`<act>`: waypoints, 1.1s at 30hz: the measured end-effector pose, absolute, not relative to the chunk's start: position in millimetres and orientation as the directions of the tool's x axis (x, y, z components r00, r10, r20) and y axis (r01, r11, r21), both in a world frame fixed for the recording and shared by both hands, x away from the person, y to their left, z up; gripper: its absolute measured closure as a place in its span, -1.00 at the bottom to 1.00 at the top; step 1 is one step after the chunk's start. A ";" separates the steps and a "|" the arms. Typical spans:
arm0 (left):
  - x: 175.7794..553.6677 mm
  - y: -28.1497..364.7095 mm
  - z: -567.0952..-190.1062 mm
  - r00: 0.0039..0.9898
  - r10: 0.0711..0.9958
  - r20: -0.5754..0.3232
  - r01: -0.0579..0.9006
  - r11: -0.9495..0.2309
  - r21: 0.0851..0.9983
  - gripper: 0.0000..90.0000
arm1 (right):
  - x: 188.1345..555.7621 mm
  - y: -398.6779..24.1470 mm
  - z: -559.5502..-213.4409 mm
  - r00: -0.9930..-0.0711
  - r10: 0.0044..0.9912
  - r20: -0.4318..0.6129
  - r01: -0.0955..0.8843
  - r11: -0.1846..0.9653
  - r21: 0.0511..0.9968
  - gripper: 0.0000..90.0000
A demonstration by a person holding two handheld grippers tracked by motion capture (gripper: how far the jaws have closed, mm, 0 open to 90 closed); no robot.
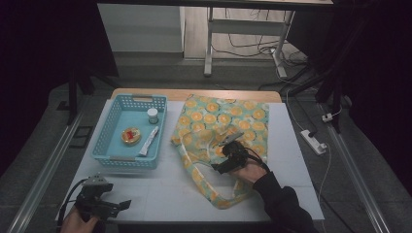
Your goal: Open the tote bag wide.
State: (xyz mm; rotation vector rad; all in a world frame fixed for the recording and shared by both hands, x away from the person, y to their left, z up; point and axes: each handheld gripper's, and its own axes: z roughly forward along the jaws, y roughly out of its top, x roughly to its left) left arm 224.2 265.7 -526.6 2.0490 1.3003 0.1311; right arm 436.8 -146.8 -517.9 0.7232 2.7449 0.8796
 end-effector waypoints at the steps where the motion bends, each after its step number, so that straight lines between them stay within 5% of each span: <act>1: 224.2 265.7 -526.6 0.492 0.828 -0.269 0.758 -0.255 0.601 -1.00 | 438.0 -147.7 -517.7 -0.868 0.497 -0.009 0.398 0.706 0.586 -0.58; 15: 224.7 265.1 -526.9 0.491 0.829 -0.267 0.760 -0.258 0.596 -1.00 | 444.0 -148.8 -519.5 -0.869 0.494 -0.028 0.384 0.708 0.592 -0.17; 24: 224.7 265.2 -526.9 0.490 0.830 -0.268 0.761 -0.257 0.595 -1.00 | 433.7 -147.8 -515.7 -0.921 0.389 -0.024 0.304 0.756 0.580 0.95; 33: 224.8 265.6 -526.9 0.489 0.828 -0.273 0.762 -0.254 0.596 -1.00 | 436.8 -149.9 -503.4 -0.915 0.402 -0.019 0.307 0.728 0.613 1.00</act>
